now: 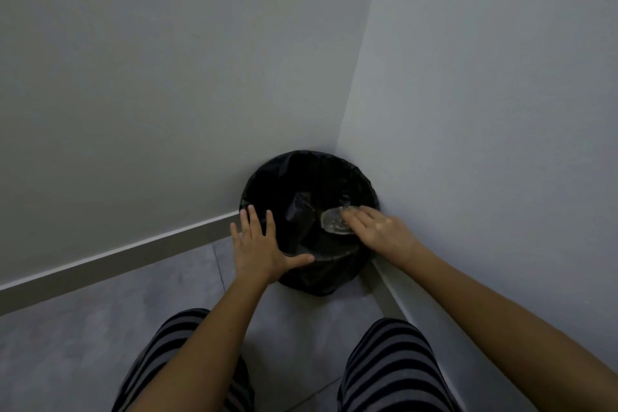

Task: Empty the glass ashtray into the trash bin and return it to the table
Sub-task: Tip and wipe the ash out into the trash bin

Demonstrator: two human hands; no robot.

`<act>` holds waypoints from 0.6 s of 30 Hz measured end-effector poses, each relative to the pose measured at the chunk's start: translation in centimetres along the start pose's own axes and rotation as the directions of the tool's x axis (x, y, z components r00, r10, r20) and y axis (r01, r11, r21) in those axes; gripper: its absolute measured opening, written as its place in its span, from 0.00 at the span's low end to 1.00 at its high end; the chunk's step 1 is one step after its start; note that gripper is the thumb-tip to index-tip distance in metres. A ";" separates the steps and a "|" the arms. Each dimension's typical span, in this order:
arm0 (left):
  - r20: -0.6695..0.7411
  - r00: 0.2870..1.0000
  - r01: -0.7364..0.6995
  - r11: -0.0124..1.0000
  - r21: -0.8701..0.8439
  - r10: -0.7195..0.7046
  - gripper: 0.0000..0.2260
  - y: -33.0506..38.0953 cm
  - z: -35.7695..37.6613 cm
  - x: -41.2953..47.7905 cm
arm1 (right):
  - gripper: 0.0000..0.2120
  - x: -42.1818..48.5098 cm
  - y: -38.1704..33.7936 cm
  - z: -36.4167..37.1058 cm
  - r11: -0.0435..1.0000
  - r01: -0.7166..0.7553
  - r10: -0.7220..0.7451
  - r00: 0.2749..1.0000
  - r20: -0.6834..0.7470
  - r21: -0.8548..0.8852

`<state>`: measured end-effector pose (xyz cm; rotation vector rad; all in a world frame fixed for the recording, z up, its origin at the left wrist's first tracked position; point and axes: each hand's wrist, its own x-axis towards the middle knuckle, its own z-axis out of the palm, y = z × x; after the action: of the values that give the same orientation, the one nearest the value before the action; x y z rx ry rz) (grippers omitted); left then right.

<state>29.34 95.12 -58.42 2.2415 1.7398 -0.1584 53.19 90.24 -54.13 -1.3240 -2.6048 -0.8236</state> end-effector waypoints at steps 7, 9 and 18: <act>0.001 0.999 0.037 0.999 -0.003 -0.037 0.60 0.3 0.0 -0.3 | 0.14 0.2 -0.7 0.1 1.000 0.003 -0.003 0.999 -0.032 0.007; 0.007 0.999 0.038 0.999 0.016 -0.038 0.60 0.5 -0.3 -0.3 | 0.13 -0.3 -1.4 0.0 1.000 0.024 -0.024 0.999 -0.024 -0.004; 0.036 0.997 0.063 0.998 0.030 -0.064 0.59 0.6 -1.2 -0.4 | 0.14 0.1 -1.8 -0.7 0.999 0.047 -0.046 0.999 0.010 -0.022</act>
<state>29.74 94.96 -57.08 2.1905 1.8015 -0.2390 51.58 89.07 -54.23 -1.2807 -2.6509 -0.8581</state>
